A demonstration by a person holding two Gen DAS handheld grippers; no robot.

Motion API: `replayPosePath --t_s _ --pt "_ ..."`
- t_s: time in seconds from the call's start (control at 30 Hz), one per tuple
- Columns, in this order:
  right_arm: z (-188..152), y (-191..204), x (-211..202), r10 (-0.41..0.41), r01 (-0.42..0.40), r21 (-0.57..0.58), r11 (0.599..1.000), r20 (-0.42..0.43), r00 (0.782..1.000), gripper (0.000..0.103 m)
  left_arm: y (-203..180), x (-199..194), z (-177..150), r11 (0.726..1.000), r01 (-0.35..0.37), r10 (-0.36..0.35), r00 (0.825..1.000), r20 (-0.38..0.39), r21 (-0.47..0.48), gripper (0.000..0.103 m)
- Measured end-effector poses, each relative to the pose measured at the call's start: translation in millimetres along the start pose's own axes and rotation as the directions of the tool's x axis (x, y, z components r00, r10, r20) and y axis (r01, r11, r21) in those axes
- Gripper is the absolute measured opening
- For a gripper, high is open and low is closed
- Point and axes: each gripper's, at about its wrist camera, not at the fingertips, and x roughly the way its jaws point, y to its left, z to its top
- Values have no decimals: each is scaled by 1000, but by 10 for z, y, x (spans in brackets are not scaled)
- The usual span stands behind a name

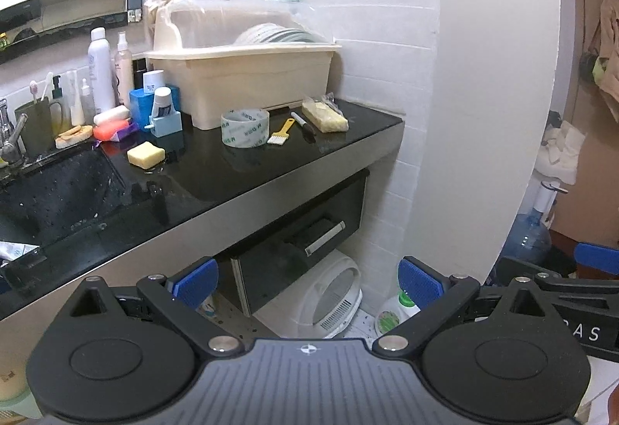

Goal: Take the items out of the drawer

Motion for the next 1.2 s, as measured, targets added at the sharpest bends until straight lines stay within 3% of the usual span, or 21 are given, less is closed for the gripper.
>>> replayPosePath --t_s 0.53,1.2 --pt "8 5 -119 7 -7 4 1000 30 1000 91 -74 -191 24 996 -70 65 994 83 57 101" --pt "24 -9 -168 12 -12 6 1000 29 1000 91 -43 -192 43 998 -49 48 998 45 33 101"
